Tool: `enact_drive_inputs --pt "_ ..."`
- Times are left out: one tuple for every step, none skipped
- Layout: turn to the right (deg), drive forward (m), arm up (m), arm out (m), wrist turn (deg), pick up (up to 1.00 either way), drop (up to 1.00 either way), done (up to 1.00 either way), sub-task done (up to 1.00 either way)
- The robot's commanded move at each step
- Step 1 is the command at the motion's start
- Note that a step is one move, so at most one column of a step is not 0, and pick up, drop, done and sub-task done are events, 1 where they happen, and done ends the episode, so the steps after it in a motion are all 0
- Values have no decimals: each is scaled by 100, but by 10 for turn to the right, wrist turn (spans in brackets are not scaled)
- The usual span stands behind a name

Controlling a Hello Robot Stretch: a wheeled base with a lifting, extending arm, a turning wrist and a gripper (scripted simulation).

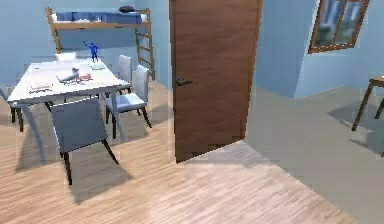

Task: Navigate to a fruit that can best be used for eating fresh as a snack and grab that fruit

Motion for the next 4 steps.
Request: enact_drive_inputs --pt "120 0 0 0 0 0 0 0 0" --pt "0 20 0 0 0 0 0 0 0" --pt "0 50 0 0 0 0 0 0 0" --pt "450 0 0 0 0 0 0 0 0"
